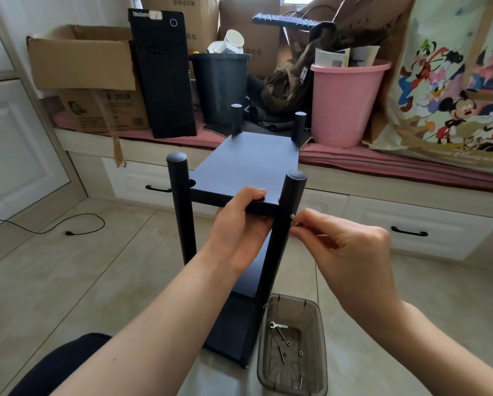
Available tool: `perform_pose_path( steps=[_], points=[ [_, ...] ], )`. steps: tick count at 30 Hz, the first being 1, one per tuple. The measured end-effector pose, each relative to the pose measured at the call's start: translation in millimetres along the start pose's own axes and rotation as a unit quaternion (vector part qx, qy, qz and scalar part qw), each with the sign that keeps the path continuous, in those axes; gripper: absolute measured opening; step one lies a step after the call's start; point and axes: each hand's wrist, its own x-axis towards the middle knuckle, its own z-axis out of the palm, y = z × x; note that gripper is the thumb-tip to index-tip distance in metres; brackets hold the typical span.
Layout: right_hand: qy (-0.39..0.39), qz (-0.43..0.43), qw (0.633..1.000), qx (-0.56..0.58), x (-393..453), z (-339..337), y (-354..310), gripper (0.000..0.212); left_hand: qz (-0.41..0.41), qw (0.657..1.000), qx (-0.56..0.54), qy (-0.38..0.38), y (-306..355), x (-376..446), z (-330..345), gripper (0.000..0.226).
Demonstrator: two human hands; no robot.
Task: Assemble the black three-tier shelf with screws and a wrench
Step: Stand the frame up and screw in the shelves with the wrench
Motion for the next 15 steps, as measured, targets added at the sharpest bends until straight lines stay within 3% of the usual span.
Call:
perform_pose_path(
  steps=[5, 8, 12, 15],
  points=[
    [-0.021, 0.114, 0.984, 0.133, 2.6, 1.2, 0.2, 0.012, 0.012, 1.0, 0.007, -0.005, -1.0, 2.0, -5.6, 0.013],
    [-0.008, 0.045, 0.997, 0.064, 1.3, 1.9, -3.0, 0.014, 0.024, 1.0, 0.007, 0.0, -1.7, 2.7, -6.8, 0.014],
    [-0.011, 0.095, 0.987, 0.125, 2.7, -0.2, 1.1, 0.011, 0.025, 1.0, -0.002, 0.003, -2.7, 4.2, -6.6, 0.021],
    [-0.001, -0.018, 1.0, 0.01, 1.1, 2.4, -1.8, 0.01, 0.029, 1.0, -0.005, 0.008, -2.6, 4.3, -5.2, 0.02]
  ],
)
